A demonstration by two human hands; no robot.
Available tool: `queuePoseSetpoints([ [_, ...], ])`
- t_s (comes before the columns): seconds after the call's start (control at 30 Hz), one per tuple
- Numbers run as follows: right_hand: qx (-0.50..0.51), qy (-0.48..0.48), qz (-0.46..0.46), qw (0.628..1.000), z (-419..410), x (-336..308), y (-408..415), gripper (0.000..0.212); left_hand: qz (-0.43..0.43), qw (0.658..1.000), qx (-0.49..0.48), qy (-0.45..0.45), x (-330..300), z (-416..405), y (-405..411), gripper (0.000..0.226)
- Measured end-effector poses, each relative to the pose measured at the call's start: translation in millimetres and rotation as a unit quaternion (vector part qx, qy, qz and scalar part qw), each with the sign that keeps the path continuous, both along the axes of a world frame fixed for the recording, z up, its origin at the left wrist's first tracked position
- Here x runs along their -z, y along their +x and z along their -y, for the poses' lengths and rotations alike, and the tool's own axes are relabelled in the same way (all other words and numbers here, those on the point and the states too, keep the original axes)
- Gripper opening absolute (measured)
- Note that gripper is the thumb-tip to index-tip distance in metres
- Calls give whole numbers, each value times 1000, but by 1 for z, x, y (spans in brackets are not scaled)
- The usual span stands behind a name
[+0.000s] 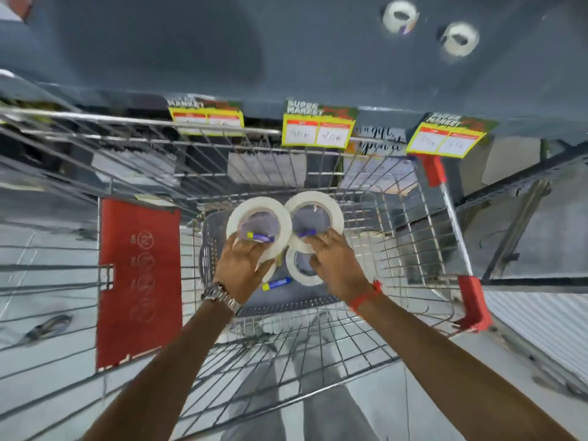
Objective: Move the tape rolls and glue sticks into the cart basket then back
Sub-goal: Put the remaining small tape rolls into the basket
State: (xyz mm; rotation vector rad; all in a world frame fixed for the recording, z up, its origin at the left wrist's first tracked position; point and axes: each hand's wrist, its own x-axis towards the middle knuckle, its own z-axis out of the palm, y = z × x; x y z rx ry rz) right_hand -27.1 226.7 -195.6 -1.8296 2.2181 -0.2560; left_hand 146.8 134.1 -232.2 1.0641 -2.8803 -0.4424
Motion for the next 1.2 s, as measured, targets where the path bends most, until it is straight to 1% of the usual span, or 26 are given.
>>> queuePoseSetpoints([
  [0.03,-4,69,21,997,2,14,-1,35,34,998,-18,44,17,-1,4,41],
  [0.07,-8,130,40,991,3,27,-4,36,55,995,-38,68,30,-2,5,41],
  [0.1,-3,176,55,983,5,37,-5,38,68,992,-59,83,42,-4,7,39],
  [0.13,2,199,60,978,7,49,-6,39,82,989,-74,99,53,-6,7,40],
  [0.23,8,205,58,977,12,73,-5,39,133,981,-69,126,78,-10,3,47],
  [0.3,2,208,59,976,11,87,-4,44,172,971,-68,151,89,-11,2,49],
  [0.37,6,228,60,972,9,97,-3,41,200,961,-73,178,97,-12,3,56],
  [0.43,10,236,65,970,6,102,-3,38,205,958,-74,188,100,-14,3,66],
  [0.5,10,227,66,971,5,97,-5,42,181,965,-75,176,91,-16,0,71],
  [0.6,34,168,78,982,11,67,-10,43,116,982,-53,140,66,-11,-14,65],
  [0.67,65,114,81,988,17,40,-15,45,56,996,-22,72,44,-2,-28,58],
  [0.73,79,47,80,993,21,9,-24,46,-43,999,10,-12,16,11,-49,55],
  [0.77,92,10,79,993,21,-9,-29,44,-103,993,28,-51,-1,18,-61,54],
  [0.83,124,-68,77,987,22,-44,-44,37,-215,968,65,-110,-41,32,-91,47],
  [0.9,168,-140,82,972,28,-80,-64,35,-290,940,81,-161,-86,46,-125,37],
  [0.93,189,-178,82,962,32,-95,-73,34,-307,933,81,-170,-103,53,-139,32],
  [1.0,218,-256,61,940,47,-124,-99,32,-313,931,71,-172,-136,67,-169,30],
  [1.07,233,-282,41,930,65,-145,-129,32,-271,951,54,-140,-162,84,-200,39],
  [1.13,249,-266,20,931,85,-157,-161,34,-204,973,41,-96,-179,106,-233,49],
  [1.2,252,-230,2,940,102,-160,-189,37,-170,983,30,-55,-187,125,-265,58],
])
